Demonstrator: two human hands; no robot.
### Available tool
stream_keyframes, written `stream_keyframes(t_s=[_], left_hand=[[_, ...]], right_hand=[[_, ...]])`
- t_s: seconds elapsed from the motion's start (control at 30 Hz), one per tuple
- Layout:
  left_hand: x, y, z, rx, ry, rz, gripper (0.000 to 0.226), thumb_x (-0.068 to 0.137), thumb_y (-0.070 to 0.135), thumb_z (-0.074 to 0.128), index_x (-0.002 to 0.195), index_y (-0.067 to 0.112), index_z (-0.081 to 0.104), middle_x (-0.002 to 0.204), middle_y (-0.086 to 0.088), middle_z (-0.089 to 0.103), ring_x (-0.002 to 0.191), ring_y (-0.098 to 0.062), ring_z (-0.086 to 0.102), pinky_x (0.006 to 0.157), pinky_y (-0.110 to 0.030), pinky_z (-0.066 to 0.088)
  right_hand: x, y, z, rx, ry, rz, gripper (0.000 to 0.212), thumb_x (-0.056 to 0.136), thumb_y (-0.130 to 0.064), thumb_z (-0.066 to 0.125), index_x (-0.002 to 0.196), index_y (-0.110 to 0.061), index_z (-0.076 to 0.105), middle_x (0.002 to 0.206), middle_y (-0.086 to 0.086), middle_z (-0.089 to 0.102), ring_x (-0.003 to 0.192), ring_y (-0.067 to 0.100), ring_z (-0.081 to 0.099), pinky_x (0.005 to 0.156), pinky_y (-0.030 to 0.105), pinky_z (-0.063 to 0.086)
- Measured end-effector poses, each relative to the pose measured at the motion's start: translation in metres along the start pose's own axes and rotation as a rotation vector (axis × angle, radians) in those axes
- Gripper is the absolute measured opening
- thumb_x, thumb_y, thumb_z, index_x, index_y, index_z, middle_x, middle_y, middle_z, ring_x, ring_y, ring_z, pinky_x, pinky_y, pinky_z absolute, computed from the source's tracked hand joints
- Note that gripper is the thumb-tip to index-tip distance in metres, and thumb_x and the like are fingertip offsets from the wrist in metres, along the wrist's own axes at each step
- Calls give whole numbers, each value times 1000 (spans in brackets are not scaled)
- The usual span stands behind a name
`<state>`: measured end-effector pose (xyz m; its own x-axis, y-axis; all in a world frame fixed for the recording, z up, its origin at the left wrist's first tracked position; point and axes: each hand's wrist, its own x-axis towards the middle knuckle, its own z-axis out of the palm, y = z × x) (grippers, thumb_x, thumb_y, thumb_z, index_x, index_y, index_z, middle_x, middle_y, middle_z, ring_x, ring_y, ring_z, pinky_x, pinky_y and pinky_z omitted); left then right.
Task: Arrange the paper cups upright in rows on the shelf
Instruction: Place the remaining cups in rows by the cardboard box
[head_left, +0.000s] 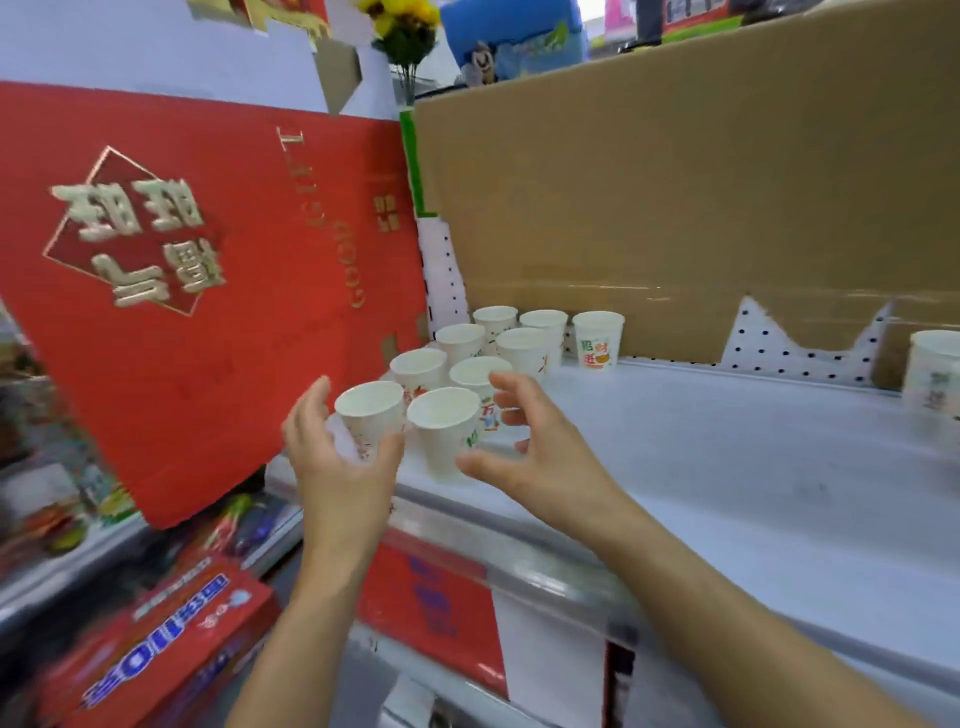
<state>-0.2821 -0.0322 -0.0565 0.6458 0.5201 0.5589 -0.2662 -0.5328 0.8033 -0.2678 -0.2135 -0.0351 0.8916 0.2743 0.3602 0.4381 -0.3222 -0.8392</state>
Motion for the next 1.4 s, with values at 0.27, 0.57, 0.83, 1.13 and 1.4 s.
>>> stream_keyframes(t_s=[0.27, 0.57, 0.83, 1.13, 1.4], left_hand=[[51, -25, -6, -169, -391, -161, 100, 73, 11, 82, 152, 25, 21, 142, 4, 39, 124, -7, 42, 97, -20, 34], [24, 8, 12, -272, -414, -111, 69, 71, 26, 82, 132, 22, 51, 121, 13, 61, 104, 7, 59, 73, -5, 47], [-51, 87, 76, -251, -629, -7, 90, 49, 61, 77, 131, 34, 51, 125, 15, 54, 111, -5, 54, 86, -23, 49], [-149, 175, 167, -112, -871, 220, 76, 58, 67, 75, 122, 31, 54, 115, 14, 52, 105, -7, 52, 88, -28, 46], [-171, 196, 183, 107, -942, 312, 96, 62, 71, 72, 142, 30, 37, 136, 9, 42, 124, -12, 44, 95, -32, 42]], right_hand=[[31, 6, 42, -52, 33, 54, 92, 61, -46, 74, 138, -41, 23, 140, -10, 44, 127, 14, 42, 104, 43, 41], [10, 2, 8, -66, 119, 40, 80, 69, -38, 75, 135, -44, 30, 133, -11, 48, 124, 12, 45, 103, 35, 42], [-88, 9, -122, -253, 331, 215, 82, 67, -43, 82, 136, -39, 38, 131, -15, 44, 120, 5, 41, 100, 25, 38], [-189, 23, -231, -639, 581, 470, 75, 68, -53, 77, 131, -29, 45, 130, -7, 46, 122, 14, 41, 89, 28, 34], [-213, 26, -254, -715, 497, 470, 95, 69, -66, 67, 147, -31, 25, 146, -2, 33, 135, 15, 26, 107, 34, 28]])
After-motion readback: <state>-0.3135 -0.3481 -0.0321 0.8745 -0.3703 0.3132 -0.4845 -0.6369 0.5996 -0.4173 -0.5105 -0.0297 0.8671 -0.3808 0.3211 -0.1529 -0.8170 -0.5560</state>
